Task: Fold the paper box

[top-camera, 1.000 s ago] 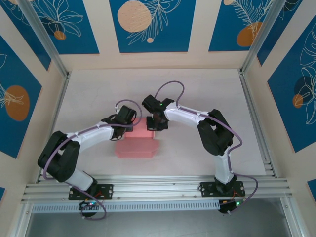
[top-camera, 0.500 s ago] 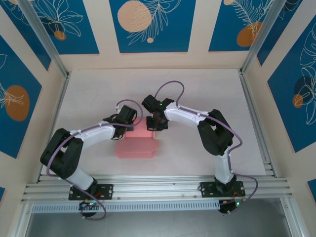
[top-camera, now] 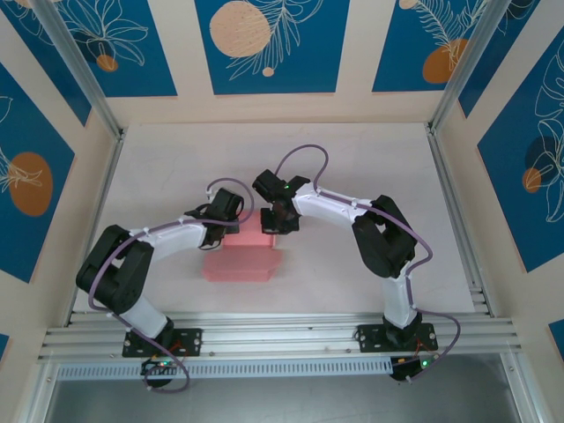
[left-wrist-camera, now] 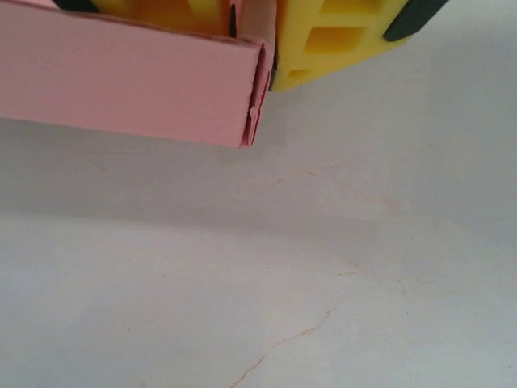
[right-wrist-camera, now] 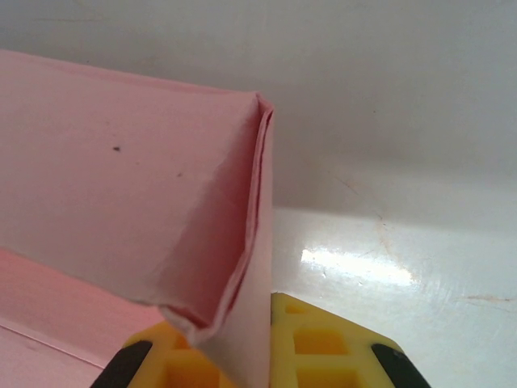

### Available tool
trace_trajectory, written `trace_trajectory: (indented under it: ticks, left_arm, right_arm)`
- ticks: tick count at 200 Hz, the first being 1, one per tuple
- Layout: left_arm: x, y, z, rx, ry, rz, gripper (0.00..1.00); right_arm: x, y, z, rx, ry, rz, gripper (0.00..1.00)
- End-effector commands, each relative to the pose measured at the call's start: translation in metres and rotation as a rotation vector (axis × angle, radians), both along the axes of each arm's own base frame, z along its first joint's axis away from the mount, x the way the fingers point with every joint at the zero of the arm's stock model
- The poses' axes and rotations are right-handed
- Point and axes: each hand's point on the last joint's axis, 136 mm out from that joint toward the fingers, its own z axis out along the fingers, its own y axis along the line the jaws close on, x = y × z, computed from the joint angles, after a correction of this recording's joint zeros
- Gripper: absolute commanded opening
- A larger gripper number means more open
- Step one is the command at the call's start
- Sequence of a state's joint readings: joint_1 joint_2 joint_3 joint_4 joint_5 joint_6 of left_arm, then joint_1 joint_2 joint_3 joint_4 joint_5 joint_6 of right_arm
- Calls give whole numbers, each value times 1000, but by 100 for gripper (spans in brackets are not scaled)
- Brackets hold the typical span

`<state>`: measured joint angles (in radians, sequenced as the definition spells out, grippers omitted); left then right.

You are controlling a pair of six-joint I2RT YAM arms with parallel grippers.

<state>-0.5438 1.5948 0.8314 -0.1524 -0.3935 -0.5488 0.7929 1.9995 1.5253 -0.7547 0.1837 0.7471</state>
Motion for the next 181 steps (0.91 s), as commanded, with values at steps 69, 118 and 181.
trace_trajectory:
  ticks: [69, 118, 181]
  left_arm:
    - [-16, 66, -14, 319, 79, 182, 8]
    - [-16, 35, -24, 132, 81, 90, 18]
    - [-24, 26, -34, 89, 131, 51, 23]
  right_arm:
    - [-1, 6, 8, 17, 1, 6, 0]
    - [0, 11, 5, 29, 12, 10, 0]
    - [1, 13, 6, 31, 11, 15, 0]
